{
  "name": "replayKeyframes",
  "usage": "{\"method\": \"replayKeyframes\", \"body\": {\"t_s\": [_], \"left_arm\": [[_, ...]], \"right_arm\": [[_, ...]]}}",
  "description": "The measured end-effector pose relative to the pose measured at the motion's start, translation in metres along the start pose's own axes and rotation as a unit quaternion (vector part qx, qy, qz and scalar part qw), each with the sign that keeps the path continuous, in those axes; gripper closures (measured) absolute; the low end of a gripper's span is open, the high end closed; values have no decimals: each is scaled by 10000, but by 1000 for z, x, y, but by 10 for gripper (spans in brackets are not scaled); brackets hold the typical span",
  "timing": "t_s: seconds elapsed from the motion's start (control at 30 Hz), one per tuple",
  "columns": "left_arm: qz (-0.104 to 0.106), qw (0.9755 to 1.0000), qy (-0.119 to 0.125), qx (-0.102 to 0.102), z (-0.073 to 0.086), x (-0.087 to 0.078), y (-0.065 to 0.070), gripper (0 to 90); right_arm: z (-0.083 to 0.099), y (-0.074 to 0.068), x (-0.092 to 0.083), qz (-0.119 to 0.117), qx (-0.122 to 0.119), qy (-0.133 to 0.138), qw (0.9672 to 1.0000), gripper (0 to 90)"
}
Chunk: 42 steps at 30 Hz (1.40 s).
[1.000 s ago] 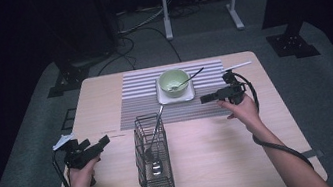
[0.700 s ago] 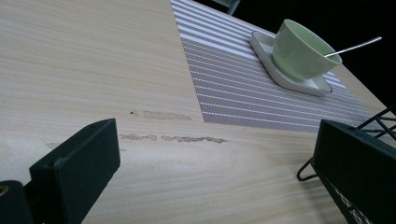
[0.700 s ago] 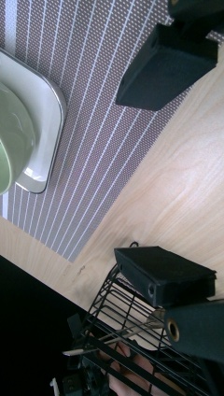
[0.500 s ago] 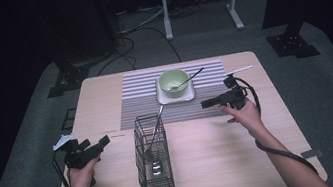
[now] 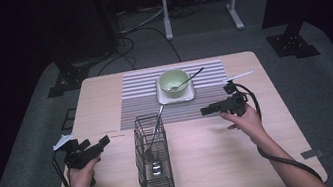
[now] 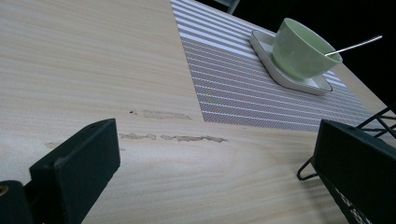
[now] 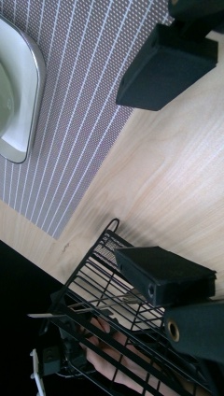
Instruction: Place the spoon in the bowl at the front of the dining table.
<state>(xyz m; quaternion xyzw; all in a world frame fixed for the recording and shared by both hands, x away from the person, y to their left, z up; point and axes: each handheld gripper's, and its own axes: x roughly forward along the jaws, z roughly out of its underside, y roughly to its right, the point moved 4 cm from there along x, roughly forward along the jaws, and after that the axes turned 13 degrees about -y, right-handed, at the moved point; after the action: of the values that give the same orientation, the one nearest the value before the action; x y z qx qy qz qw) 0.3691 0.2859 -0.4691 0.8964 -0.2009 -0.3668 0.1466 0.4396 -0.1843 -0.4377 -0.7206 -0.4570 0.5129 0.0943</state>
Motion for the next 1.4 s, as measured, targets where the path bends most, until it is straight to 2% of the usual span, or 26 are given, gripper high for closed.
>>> {"method": "replayKeyframes", "body": {"t_s": [0.5,0.77,1.17,1.4], "left_arm": [[7,10000,-17,-9,1,1,0,0],[11,10000,-24,-14,1,2,1,0],[1,10000,-21,-8,1,1,1,0],[-7,10000,-11,-1,1,1,2,0]], "right_arm": [[16,-8,1,-186,-74,4,9998,208],[24,-15,-1,-163,-171,-21,9997,208],[40,-21,-4,-307,-232,53,9992,208],[51,-23,-7,-308,-251,77,9992,209]]}}
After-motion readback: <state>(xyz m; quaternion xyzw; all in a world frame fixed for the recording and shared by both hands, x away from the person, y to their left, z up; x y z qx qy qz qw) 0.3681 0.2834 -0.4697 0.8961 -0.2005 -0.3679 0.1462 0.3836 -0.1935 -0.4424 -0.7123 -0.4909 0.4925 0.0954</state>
